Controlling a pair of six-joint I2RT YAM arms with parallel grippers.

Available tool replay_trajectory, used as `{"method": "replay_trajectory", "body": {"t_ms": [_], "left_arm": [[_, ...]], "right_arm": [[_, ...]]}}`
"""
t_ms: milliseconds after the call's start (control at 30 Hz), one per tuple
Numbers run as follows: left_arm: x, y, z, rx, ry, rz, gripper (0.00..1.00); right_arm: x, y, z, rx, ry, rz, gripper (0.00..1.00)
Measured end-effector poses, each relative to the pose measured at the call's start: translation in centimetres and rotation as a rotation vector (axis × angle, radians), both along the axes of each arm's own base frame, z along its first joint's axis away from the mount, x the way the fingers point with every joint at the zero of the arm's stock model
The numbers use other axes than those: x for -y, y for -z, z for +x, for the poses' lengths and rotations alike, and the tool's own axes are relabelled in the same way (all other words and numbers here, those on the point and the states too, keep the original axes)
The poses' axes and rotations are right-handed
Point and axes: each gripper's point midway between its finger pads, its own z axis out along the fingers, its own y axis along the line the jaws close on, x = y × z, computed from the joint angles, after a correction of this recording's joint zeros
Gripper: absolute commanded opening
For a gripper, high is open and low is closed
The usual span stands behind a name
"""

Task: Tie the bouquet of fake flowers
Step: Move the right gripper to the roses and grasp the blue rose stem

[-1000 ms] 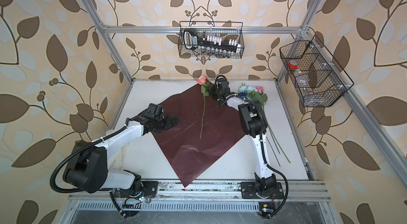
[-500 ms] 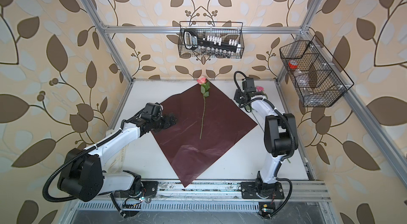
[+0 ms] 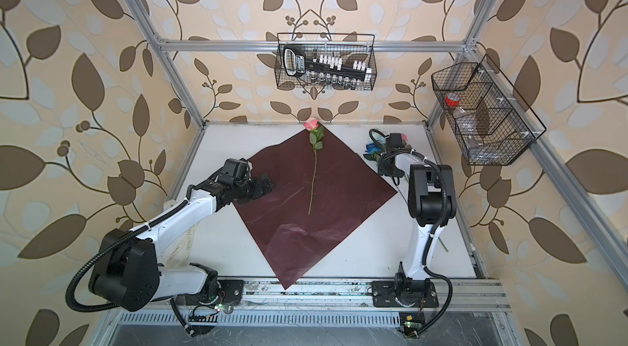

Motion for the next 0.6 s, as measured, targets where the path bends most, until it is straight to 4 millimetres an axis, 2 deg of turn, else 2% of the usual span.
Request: {"method": "replay_trajectory", "body": {"t_ms": [33,167,233,333,467,600], "left_arm": [[0.0,0.0,0.0,0.0,0.001,-0.001,0.99],[0.2,0.2,0.0,-0.008,0.007,-0.009,0.99],[0.3,0.2,0.0,-0.007,0.008,-0.011,0.99],[0.3,0.2,0.0,-0.006,0.007,-0.012,0.99],[0.3,0.1,0.1,-0.005,0.007,-0.012,0.99],[0.3,0.1,0.1,-0.005,0.007,-0.012,0.99]], "right_arm": [[0.0,-0.1,0.5,0.005,-0.007,-0.001,0.51],[-0.3,0.2,1.7,0.011,-0.04,0.004,0.27],[-0.4,0.2,1.9,0.012,-0.048,0.008,0.13],[-0.5,0.2,1.8,0.003,-0.065,0.005,0.0],[-0.5,-0.6,2.0,-0.001,-0.076,0.0,0.0],[-0.8,-2.4,2.6,0.03,-0.083,0.004,0.0]]}}
